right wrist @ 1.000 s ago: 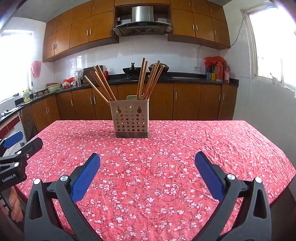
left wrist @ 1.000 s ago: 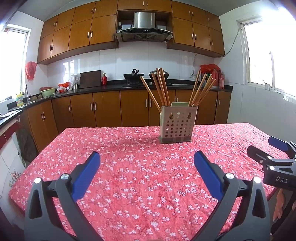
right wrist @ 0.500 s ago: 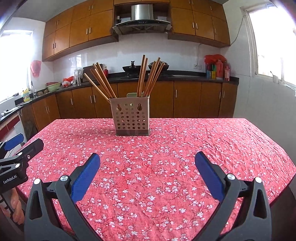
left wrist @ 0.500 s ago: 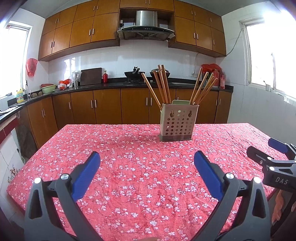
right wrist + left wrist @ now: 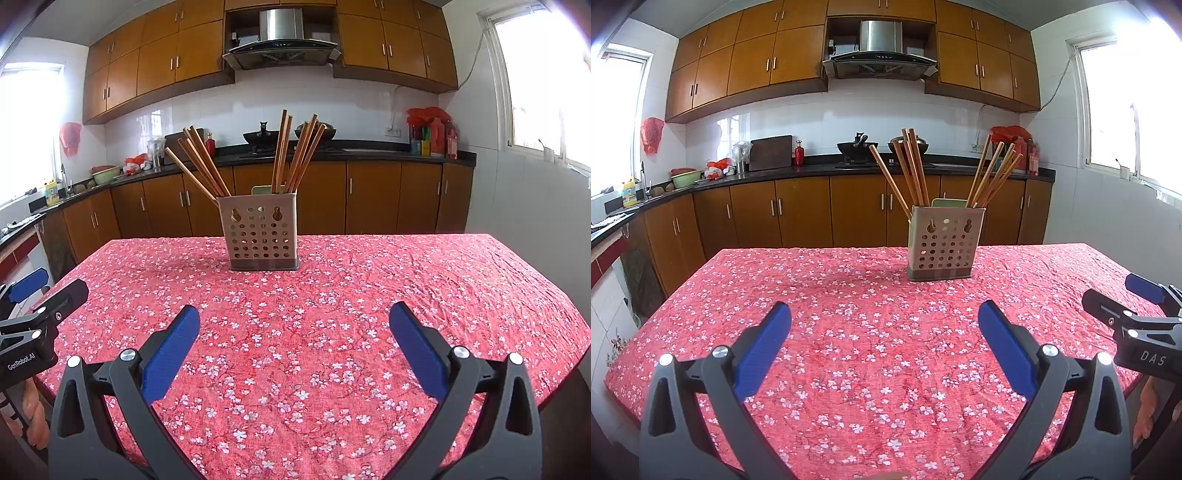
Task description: Organize utensils
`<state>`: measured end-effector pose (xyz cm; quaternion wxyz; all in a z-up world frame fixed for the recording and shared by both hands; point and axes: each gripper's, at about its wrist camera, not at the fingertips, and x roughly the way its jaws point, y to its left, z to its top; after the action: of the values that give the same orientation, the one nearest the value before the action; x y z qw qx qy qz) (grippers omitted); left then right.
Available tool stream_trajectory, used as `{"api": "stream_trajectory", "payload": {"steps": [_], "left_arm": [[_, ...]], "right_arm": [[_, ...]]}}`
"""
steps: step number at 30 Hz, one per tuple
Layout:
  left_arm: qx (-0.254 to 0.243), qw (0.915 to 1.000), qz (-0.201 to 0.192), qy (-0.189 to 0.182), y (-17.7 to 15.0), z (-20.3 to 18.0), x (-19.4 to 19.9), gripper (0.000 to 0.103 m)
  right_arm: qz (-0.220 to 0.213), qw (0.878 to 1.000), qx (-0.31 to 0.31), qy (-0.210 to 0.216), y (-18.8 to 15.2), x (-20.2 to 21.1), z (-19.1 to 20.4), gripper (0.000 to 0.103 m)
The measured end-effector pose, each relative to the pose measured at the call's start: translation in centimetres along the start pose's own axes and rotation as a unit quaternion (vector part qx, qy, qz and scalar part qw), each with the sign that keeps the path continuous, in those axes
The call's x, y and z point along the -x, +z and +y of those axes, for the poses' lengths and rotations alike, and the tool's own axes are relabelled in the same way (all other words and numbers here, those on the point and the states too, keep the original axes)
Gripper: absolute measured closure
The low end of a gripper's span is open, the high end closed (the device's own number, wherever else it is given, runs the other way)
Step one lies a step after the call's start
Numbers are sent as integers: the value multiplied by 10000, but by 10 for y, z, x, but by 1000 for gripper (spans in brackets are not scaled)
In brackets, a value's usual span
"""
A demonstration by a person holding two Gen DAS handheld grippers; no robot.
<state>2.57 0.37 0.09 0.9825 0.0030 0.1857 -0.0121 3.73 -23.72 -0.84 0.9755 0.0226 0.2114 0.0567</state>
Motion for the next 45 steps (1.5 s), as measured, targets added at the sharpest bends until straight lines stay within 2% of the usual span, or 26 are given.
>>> {"api": "stream_trajectory", "payload": {"steps": [45], "left_arm": [[22,10000,27,-20,1,3,-1,4]], "right_arm": [[46,10000,-71,-26,-2,-1,2,2]]}}
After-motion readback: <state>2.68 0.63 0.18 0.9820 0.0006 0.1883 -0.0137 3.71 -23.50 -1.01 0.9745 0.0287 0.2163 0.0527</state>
